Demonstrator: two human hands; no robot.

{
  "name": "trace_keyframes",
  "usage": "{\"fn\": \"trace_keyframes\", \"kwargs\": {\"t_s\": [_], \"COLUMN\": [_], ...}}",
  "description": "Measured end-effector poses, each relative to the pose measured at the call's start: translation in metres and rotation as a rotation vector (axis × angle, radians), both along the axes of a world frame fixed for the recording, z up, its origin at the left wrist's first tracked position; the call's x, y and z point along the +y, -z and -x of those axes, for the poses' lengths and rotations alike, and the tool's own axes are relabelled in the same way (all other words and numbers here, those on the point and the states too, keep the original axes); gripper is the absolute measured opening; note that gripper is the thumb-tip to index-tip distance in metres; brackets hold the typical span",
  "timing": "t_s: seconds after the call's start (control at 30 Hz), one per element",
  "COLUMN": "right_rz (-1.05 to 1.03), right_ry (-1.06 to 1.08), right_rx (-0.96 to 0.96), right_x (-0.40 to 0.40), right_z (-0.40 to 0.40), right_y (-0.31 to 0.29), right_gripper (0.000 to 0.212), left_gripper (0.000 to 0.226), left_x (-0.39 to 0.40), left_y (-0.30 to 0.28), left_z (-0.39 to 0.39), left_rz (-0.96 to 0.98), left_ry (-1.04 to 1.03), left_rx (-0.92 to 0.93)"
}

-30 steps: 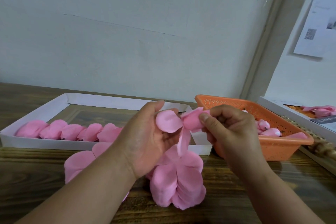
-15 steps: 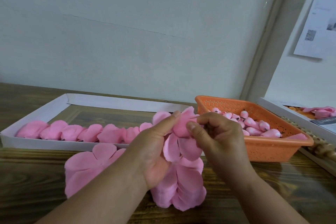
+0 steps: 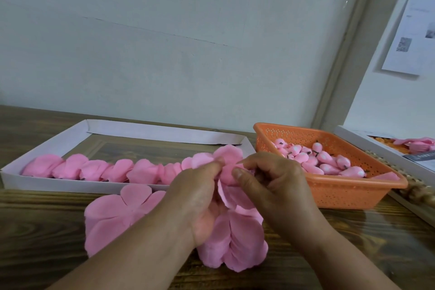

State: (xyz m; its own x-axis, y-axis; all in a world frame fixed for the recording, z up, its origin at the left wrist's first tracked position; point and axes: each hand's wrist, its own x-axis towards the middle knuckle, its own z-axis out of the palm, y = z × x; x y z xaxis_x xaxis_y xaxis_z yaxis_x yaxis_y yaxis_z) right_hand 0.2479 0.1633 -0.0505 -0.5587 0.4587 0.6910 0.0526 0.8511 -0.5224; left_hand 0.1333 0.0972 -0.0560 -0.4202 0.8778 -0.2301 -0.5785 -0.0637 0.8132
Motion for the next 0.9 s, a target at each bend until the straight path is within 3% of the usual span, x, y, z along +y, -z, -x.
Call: {"fn": "trace_keyframes", "kwargs": {"t_s": [0.17, 0.37, 0.5, 0.9], "right_rz": [0.036, 0.159, 0.146, 0.021], "right_ry": [0.019, 0.03, 0.005, 0.014], "right_rx": [-0.004, 0.094, 0.079, -0.143], "right_x": [0.001, 0.006, 0.004, 0.002], "right_z": [0.0, -0.001, -0.001, -0.009], "right_y": [-0.001, -0.002, -0.003, -0.013], "right_gripper": [0.014, 0.016, 0.016, 0.01], "left_gripper": [0.019, 0.029, 0.015, 0.019], "left_x": [-0.001, -0.003, -0.003, -0.002], "left_y": [-0.001, -0.004, -0.003, -0.002], "left_z": [-0.001, -0.002, -0.001, 0.001], "left_rz": [-0.037, -0.123, -0.075, -0.056], "left_ry": [-0.007, 0.152, 0.073, 0.136], "left_rx": [0.131, 0.158, 0.154, -0.007]}}
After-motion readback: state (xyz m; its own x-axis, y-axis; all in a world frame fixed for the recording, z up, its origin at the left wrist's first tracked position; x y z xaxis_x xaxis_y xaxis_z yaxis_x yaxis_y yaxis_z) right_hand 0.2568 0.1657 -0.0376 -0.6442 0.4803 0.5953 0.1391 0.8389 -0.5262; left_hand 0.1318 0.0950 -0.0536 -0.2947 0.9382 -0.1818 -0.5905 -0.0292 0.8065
